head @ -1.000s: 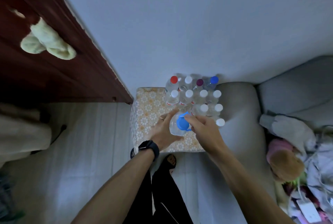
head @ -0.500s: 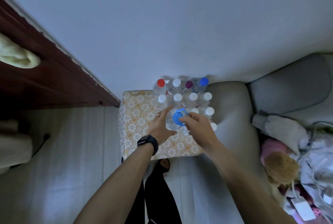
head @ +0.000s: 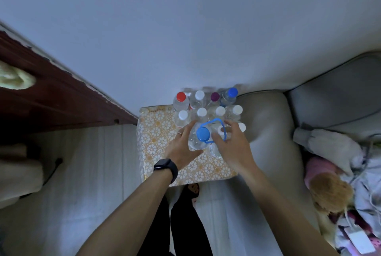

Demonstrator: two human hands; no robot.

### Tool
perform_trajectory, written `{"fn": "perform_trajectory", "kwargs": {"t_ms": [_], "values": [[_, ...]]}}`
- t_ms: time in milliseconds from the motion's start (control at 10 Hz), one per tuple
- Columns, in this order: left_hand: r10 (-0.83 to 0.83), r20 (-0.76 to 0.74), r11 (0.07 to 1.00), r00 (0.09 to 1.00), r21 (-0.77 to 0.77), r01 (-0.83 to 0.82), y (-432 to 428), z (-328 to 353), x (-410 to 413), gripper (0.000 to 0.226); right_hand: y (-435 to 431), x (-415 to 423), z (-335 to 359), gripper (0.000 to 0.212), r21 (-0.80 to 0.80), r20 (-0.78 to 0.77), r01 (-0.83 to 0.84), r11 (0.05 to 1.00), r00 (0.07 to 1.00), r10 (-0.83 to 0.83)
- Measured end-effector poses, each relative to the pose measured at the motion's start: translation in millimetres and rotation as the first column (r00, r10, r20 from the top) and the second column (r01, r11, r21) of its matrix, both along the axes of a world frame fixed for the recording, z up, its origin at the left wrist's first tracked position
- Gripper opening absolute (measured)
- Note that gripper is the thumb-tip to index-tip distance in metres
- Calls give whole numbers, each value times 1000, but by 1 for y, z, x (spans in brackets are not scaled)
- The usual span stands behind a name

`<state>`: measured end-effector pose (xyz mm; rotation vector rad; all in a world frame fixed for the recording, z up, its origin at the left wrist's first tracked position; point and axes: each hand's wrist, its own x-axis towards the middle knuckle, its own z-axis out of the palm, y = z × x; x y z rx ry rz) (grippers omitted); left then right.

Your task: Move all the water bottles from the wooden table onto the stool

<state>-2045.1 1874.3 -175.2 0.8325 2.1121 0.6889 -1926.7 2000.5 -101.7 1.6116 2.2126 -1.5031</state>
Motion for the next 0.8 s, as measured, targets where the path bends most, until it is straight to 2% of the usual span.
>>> {"fn": "perform_trajectory", "kwargs": {"t_ms": [100,200,300,600,800], "values": [[16,-3,1000,1000,-4,-16,-3,-1,2,97,-9,2,-5,65,199,-54,-172,965,981,186],[15,-11,999,1000,-32,-15,-8,1,0,95,-14,3,-18,50,351,25,-329,877,939,342],[-1,2,1000,1000,-28,1,-11,2,-1,92,-14,4,-25,46,335,20,-322,886,942,335],[-41,-5,996,999,-83,40,-8,14,-2,89,-13,5,-21,53,235,75,-329,915,944,320],[-83,-72,988,994,-134,73,-9,51,-12,74,-9,8,0,46,300,158,-356,885,934,322]]}}
